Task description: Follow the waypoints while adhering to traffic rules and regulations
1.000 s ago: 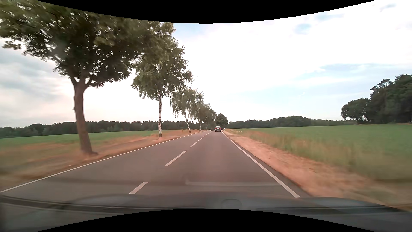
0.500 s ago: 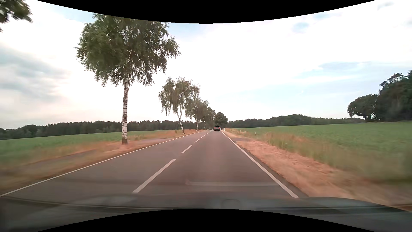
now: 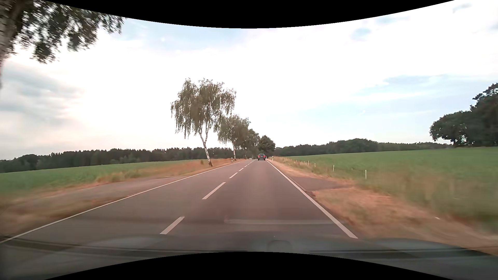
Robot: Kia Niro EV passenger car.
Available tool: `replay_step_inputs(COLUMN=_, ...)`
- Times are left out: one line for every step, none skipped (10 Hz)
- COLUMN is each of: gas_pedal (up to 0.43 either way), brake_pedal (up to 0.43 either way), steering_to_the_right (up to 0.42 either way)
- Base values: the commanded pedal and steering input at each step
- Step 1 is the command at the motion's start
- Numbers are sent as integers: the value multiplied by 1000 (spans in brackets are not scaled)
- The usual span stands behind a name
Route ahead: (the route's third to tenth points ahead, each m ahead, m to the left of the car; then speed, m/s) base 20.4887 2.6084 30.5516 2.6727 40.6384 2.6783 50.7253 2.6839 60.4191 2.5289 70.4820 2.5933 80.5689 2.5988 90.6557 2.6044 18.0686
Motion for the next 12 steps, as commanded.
replay_step_inputs(gas_pedal=280, brake_pedal=0, steering_to_the_right=-3)
replay_step_inputs(gas_pedal=280, brake_pedal=0, steering_to_the_right=-3)
replay_step_inputs(gas_pedal=280, brake_pedal=0, steering_to_the_right=-3)
replay_step_inputs(gas_pedal=280, brake_pedal=0, steering_to_the_right=-3)
replay_step_inputs(gas_pedal=280, brake_pedal=0, steering_to_the_right=-3)
replay_step_inputs(gas_pedal=280, brake_pedal=0, steering_to_the_right=-4)
replay_step_inputs(gas_pedal=280, brake_pedal=0, steering_to_the_right=-4)
replay_step_inputs(gas_pedal=280, brake_pedal=0, steering_to_the_right=-4)
replay_step_inputs(gas_pedal=280, brake_pedal=0, steering_to_the_right=-3)
replay_step_inputs(gas_pedal=280, brake_pedal=0, steering_to_the_right=-3)
replay_step_inputs(gas_pedal=280, brake_pedal=0, steering_to_the_right=-3)
replay_step_inputs(gas_pedal=280, brake_pedal=0, steering_to_the_right=-3)
